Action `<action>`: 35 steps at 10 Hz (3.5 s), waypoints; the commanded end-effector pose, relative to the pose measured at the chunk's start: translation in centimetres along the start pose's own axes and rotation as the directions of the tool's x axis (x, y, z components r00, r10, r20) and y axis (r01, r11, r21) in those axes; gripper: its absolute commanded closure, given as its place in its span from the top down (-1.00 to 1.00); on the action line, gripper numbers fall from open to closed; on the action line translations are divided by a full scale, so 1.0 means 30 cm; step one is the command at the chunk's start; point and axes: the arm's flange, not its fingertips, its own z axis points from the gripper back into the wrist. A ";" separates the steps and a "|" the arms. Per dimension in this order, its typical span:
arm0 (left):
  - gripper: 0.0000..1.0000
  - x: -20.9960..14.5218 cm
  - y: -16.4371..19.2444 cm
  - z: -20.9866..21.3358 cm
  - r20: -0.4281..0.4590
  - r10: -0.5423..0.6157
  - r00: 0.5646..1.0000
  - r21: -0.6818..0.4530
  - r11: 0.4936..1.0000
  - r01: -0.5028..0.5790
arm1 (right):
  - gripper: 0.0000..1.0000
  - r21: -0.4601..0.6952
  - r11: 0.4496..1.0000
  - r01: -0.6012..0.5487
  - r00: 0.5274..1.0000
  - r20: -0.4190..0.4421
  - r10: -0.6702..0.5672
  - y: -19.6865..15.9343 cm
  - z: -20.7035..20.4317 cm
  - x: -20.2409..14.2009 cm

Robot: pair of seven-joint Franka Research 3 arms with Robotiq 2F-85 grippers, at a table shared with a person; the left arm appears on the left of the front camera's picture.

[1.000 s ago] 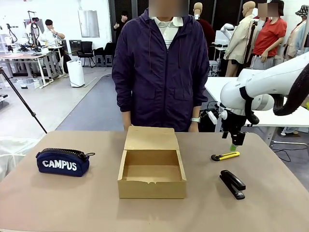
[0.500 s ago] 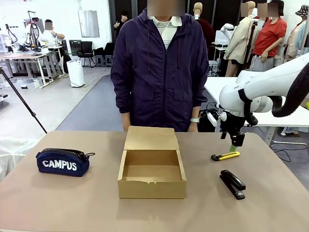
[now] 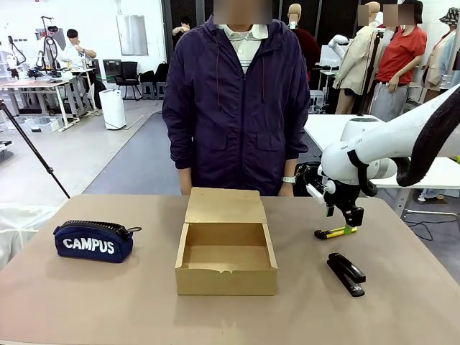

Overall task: Pack the items into the box.
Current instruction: Pick up the item specified by the human and place it in the Mailer Box.

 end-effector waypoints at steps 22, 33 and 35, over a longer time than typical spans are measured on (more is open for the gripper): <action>1.00 0.004 -0.007 0.001 0.007 -0.001 1.000 -0.019 1.000 0.002 | -1.00 0.081 0.997 0.006 1.000 0.029 -0.008 -0.025 0.007 -0.048; 1.00 0.004 -0.007 0.001 0.007 -0.001 1.000 -0.019 1.000 0.002 | -1.00 0.002 0.942 0.336 0.942 0.002 -0.336 0.209 0.440 -0.077; 1.00 0.004 -0.007 0.001 0.007 -0.001 1.000 -0.019 1.000 0.002 | -1.00 0.000 0.944 0.329 0.944 -0.035 -0.329 0.159 0.505 0.180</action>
